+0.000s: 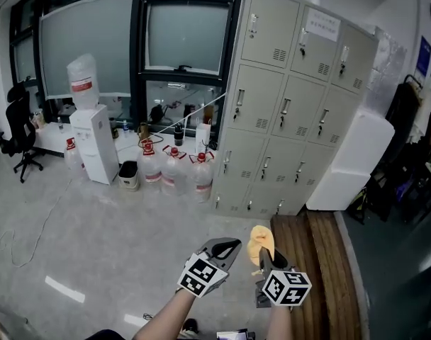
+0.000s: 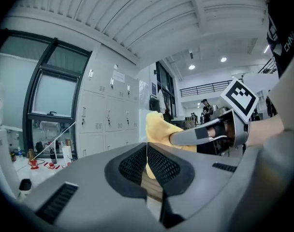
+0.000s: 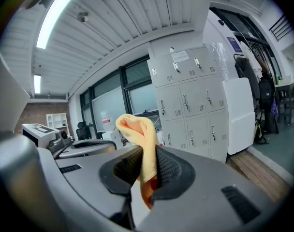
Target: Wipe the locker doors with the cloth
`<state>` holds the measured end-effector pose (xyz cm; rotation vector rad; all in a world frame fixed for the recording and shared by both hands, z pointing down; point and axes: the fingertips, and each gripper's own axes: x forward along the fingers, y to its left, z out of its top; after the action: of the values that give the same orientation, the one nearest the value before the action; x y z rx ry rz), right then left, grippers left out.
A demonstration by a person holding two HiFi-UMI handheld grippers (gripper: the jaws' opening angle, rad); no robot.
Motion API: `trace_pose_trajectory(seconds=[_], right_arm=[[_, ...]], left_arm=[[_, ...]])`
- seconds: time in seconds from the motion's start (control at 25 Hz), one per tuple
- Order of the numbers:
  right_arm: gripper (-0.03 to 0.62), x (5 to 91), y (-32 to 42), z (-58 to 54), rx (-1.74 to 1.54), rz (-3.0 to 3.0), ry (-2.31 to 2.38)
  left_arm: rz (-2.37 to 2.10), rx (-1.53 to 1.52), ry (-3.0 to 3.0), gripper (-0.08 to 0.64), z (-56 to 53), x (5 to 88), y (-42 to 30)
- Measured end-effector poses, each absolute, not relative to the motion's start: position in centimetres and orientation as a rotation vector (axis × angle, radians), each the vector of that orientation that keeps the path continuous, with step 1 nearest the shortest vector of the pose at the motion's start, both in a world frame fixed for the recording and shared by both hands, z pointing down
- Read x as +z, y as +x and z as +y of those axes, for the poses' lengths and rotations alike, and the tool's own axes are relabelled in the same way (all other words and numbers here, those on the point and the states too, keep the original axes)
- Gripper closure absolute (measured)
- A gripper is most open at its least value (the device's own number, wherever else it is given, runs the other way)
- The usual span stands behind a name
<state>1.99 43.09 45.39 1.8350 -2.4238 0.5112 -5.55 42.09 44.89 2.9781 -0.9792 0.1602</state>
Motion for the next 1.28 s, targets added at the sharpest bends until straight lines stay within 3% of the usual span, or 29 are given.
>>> trace_pose_trajectory(seconds=[0.68,1.28], right_arm=[[0.52,47.0,-2.1,30.0,0.537,-2.403,1.798],[0.52,45.4,3.1,10.4,0.518,-2.536,1.723]], left_arm=[[-0.974,0.191,2.931,0.539,29.0,46.9,-9.2],[-1.134,0.18,2.914,0.538,10.4,45.0,-4.0]])
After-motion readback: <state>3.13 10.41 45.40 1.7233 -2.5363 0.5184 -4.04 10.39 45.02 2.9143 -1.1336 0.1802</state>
